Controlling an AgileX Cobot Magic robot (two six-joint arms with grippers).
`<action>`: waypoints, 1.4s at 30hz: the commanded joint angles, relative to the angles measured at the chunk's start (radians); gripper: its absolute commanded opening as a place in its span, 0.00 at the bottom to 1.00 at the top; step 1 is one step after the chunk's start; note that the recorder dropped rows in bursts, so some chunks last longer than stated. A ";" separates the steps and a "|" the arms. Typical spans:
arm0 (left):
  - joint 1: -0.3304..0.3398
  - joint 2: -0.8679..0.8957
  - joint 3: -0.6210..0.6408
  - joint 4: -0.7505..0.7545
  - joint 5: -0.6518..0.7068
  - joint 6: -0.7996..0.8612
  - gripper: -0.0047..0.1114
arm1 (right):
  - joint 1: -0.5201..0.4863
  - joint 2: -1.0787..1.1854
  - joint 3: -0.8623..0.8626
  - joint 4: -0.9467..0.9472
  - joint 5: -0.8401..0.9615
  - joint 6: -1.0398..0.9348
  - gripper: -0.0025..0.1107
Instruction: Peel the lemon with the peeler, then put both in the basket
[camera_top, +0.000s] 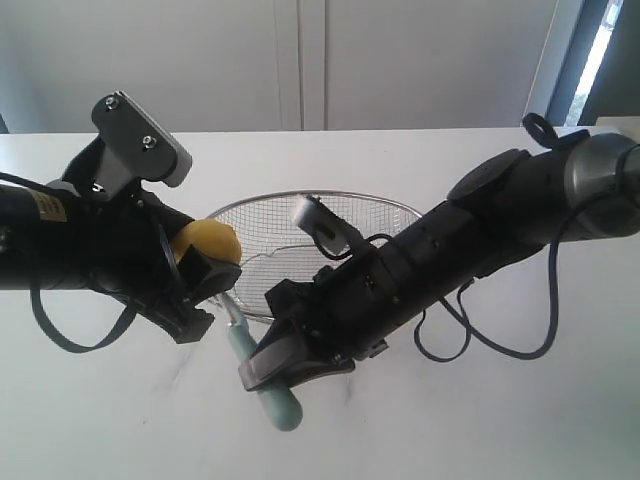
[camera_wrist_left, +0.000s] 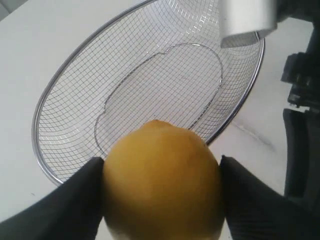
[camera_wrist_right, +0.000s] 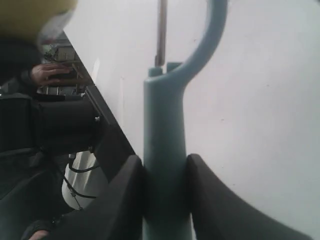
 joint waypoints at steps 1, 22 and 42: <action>-0.003 -0.004 -0.001 -0.008 -0.007 -0.003 0.04 | 0.011 -0.001 0.002 0.042 0.030 -0.029 0.02; -0.003 -0.004 -0.001 -0.008 -0.007 -0.003 0.04 | -0.042 -0.001 -0.011 0.052 0.047 -0.029 0.02; -0.003 -0.004 -0.001 -0.008 -0.007 -0.003 0.04 | -0.133 -0.049 -0.023 0.120 0.144 -0.044 0.02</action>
